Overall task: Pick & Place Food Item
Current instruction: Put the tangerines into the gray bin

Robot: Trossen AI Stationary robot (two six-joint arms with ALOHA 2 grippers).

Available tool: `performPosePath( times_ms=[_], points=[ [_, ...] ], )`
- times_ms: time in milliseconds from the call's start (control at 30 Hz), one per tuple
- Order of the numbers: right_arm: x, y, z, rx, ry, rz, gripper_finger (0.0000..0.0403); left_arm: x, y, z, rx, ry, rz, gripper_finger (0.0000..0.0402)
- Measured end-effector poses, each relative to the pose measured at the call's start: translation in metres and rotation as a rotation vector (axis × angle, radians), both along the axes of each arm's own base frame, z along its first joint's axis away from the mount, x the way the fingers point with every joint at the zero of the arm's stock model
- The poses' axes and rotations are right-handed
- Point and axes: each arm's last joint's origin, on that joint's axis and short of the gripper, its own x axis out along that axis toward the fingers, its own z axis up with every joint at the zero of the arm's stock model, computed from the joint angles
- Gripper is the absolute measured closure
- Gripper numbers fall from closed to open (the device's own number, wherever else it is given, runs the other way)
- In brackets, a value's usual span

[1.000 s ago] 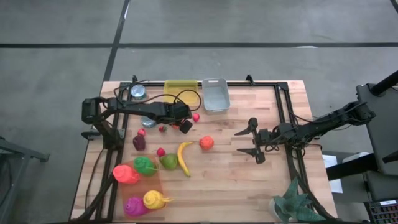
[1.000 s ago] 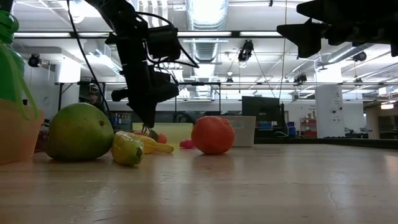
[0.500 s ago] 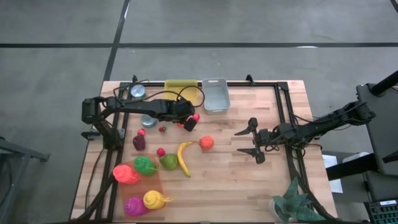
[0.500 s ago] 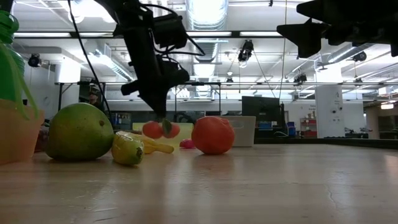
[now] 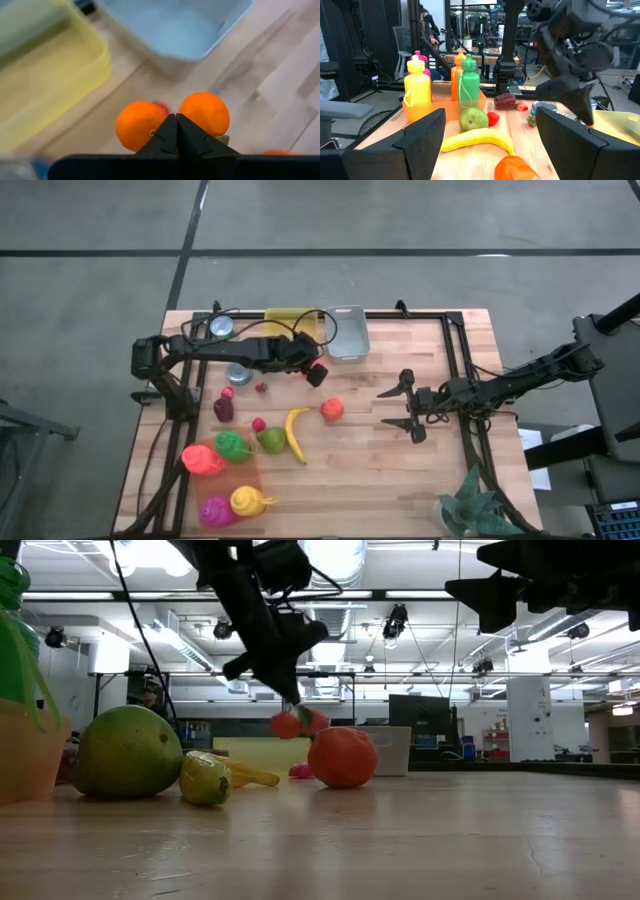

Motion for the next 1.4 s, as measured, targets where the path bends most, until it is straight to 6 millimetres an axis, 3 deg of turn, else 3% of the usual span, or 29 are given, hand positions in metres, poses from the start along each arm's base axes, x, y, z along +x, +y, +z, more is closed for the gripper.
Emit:
performPosePath(
  times_ms=[600, 767, 1233, 1400],
  points=[
    [0.000, 0.000, 0.000, 0.000, 0.000, 0.000, 0.0097, 0.030, 0.010, 0.039, 0.367, -0.327, -0.121, 0.0400],
    [0.000, 0.000, 0.000, 0.000, 0.000, 0.000, 0.0097, 0.041, 0.018, 0.036, 0.452, -0.387, -0.107, 0.0400],
    [0.000, 0.000, 0.000, 0.000, 0.000, 0.000, 0.0097, 0.092, 0.068, 0.032, 0.372, -0.165, -0.131, 0.0400],
    [0.000, 0.000, 0.000, 0.000, 0.000, 0.000, 0.0097, 0.110, 0.076, 0.017, 0.340, -0.112, -0.147, 0.0400]
  ],
)
